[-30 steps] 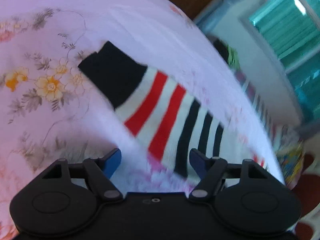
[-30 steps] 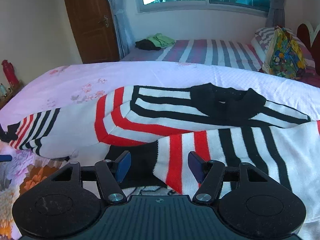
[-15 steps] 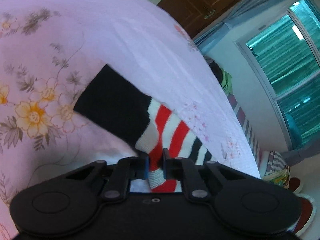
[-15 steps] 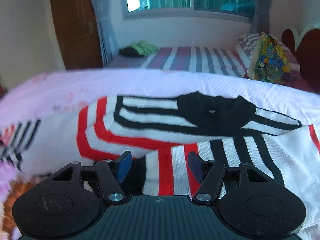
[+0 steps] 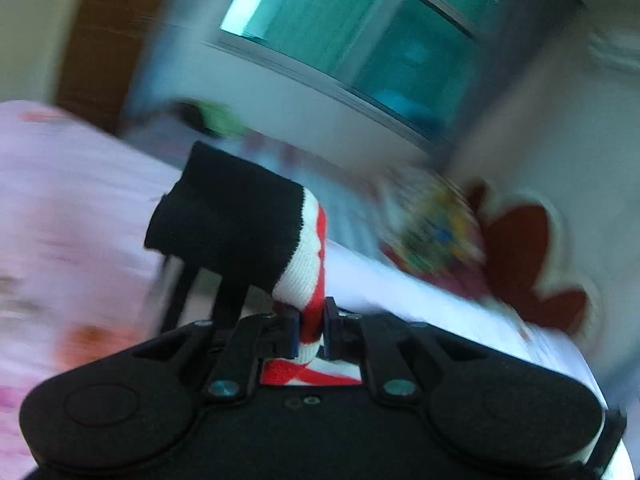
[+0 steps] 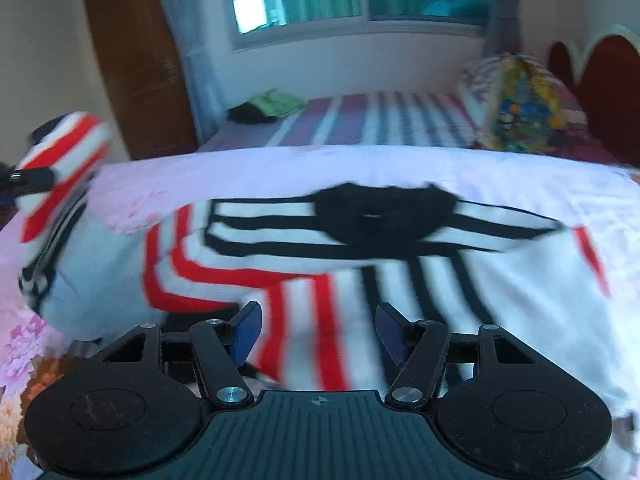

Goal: Fold small clothes

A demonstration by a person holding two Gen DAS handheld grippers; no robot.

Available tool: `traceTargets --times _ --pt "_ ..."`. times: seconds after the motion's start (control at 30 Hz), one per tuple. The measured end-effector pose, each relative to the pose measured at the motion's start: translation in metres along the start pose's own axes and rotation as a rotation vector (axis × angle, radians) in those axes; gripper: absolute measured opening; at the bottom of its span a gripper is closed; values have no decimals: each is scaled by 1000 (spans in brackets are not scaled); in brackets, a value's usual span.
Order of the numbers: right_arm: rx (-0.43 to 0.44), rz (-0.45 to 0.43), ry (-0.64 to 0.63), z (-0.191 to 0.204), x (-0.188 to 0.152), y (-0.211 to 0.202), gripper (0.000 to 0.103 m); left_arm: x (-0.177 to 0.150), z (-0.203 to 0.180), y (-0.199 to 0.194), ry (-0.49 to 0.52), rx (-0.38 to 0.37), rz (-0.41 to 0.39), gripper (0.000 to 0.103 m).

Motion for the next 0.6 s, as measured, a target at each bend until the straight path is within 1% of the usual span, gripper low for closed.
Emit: traceTargets --times 0.07,0.13,0.17,0.2,0.23,0.27,0.3,0.33,0.37,0.4,0.43,0.47,0.53,0.57,0.6 --pt "-42 -4 20 -24 -1 -14 63 -25 -41 25 38 -79 63 10" --pt "-82 -7 50 -48 -4 -27 63 -53 -76 50 86 -133 139 10" --pt "-108 -4 63 -60 -6 -33 63 -70 -92 64 126 -144 192 10" --pt "-127 -1 74 -70 -10 -39 63 -85 -101 76 149 -138 231 16" --pt "-139 5 92 -80 -12 -45 63 -97 -107 83 167 -128 269 18" --pt "-146 11 108 -88 -15 -50 63 -106 -113 88 185 -125 299 19" --pt "-151 18 117 -94 -16 -54 63 -110 -118 86 200 -117 309 25" --pt "-151 22 126 -99 -18 -58 63 -110 -121 80 208 -118 308 31" --pt "-146 21 136 -102 -19 -62 63 -107 -124 73 213 -133 299 45" --pt "-137 23 149 -105 -20 -64 63 -102 -128 64 220 -149 282 63" --pt "-126 30 167 -106 -20 -66 63 -98 -133 56 234 -154 251 70" --pt "-117 33 185 -105 -20 -65 63 -91 -134 47 249 -154 217 74" --pt "-84 24 206 -99 -15 -66 63 -82 -131 31 254 -143 175 74" --pt "-74 22 197 -92 -12 -65 63 -75 -126 25 250 -125 157 74" --pt "-62 21 183 -85 -9 -64 63 -69 -117 22 256 -87 136 75"
Point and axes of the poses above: each gripper's, at about its wrist camera, not at the fingertips, and y roughly the way its jaws point, z to its left, x to its top, the point moved 2 cm from there along y, roughly the way its jaws point, and after that the axes turned 10 degrees about -z, right-handed, at the moved point
